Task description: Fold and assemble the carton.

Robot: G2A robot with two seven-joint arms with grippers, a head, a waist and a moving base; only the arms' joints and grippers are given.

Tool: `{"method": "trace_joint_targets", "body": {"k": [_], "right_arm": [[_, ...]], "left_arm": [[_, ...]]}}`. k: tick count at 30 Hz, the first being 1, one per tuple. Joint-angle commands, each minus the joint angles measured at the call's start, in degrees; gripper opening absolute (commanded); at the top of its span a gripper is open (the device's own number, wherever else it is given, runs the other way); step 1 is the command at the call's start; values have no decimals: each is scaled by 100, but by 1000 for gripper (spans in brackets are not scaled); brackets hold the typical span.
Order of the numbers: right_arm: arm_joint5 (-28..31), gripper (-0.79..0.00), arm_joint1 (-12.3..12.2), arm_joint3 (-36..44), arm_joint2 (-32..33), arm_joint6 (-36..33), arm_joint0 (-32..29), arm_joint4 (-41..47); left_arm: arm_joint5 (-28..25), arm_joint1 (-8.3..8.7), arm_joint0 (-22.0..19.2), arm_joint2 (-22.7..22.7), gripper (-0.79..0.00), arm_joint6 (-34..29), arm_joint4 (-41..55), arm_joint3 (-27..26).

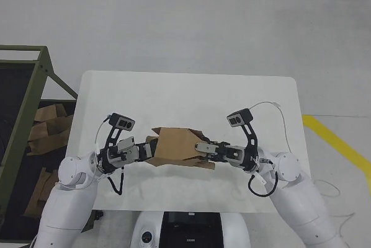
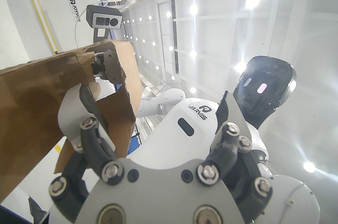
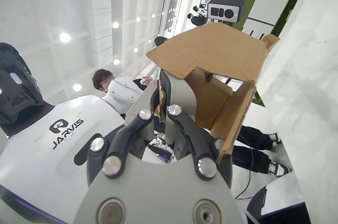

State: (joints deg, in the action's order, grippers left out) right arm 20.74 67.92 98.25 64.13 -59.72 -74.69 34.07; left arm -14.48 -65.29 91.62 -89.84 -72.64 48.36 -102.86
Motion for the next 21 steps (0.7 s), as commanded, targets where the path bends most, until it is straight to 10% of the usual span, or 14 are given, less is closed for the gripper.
{"method": "trace_joint_targets", "body": {"k": [1,21], "right_arm": [[-17,-785,5,-26,-40,-25,33,-2],[-230,-785,24,-274,-266,-455,341,130]], "left_arm": [[8,2,-15,31,0,0,-15,9],[188,74,-168,216,0,-329,-423,47]]}}
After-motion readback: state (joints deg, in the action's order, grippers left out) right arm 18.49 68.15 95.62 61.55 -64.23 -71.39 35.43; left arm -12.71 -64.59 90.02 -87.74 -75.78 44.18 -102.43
